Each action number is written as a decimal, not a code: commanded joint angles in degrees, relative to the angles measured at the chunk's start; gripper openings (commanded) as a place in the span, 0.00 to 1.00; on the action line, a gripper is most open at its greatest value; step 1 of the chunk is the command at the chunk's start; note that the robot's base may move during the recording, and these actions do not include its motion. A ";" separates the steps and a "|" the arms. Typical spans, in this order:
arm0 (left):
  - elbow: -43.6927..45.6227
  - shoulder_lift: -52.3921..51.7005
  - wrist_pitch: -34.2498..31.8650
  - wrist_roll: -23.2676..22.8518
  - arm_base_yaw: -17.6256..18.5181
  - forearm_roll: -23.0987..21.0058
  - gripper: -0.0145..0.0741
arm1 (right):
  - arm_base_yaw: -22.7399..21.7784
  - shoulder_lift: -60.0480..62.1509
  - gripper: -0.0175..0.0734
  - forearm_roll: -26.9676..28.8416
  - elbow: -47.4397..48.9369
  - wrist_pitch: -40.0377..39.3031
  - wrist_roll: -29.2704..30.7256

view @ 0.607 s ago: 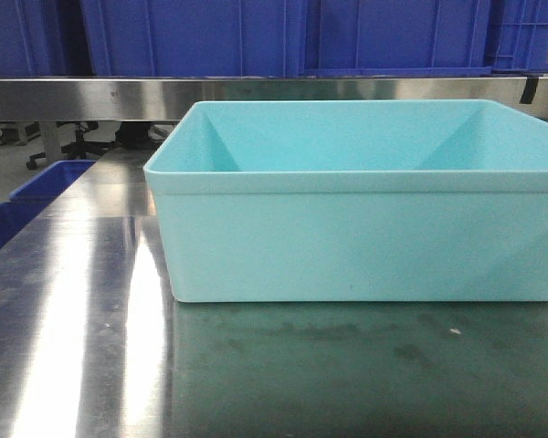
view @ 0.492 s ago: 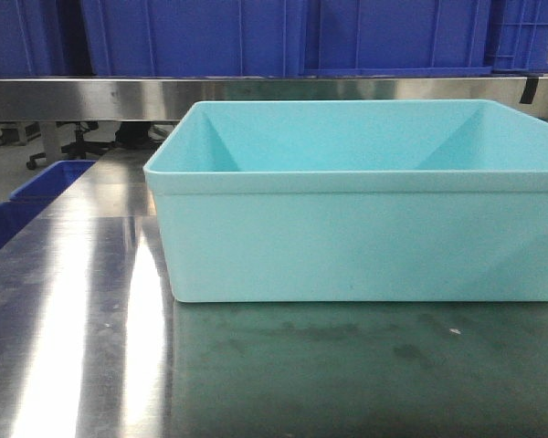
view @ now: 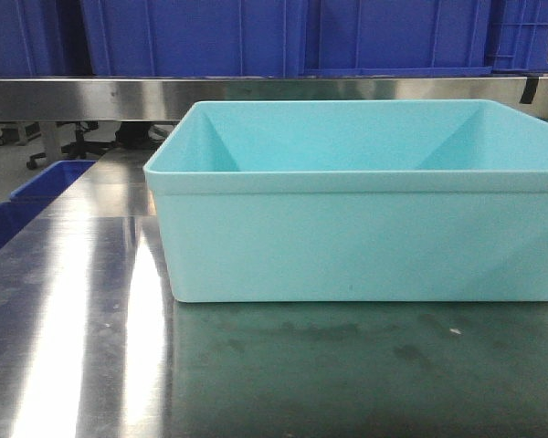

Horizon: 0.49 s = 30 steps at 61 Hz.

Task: Pick red cube and place on left shelf
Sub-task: 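Move the right gripper above the red cube in the teal tub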

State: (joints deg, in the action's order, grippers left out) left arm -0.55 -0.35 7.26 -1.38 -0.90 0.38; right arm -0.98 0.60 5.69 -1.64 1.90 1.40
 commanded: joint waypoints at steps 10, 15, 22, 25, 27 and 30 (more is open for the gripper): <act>-1.32 -0.85 -5.00 -0.05 0.55 -0.38 0.28 | -0.33 1.22 0.24 -0.34 0.97 -7.45 0.28; -1.32 -0.85 -5.00 -0.05 0.55 -0.38 0.28 | -0.33 1.22 0.24 -0.34 0.97 -7.39 0.28; -1.32 -0.85 -5.00 -0.05 0.55 -0.38 0.28 | -0.38 1.22 0.24 -0.20 1.02 -8.97 0.28; -1.32 -0.85 -5.00 -0.05 0.55 -0.38 0.28 | -0.38 1.22 0.24 0.14 1.48 -9.90 0.28; -1.32 -0.85 -5.00 -0.05 0.55 -0.38 0.28 | -0.38 1.22 0.24 0.44 2.20 -9.99 0.28; -1.32 -0.85 -5.00 -0.05 0.55 -0.38 0.28 | -0.38 1.22 0.24 0.44 4.69 -9.21 0.28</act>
State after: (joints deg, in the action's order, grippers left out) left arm -0.55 -0.35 7.26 -1.38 -0.90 0.38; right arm -0.98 0.60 5.81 -1.27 -1.70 1.40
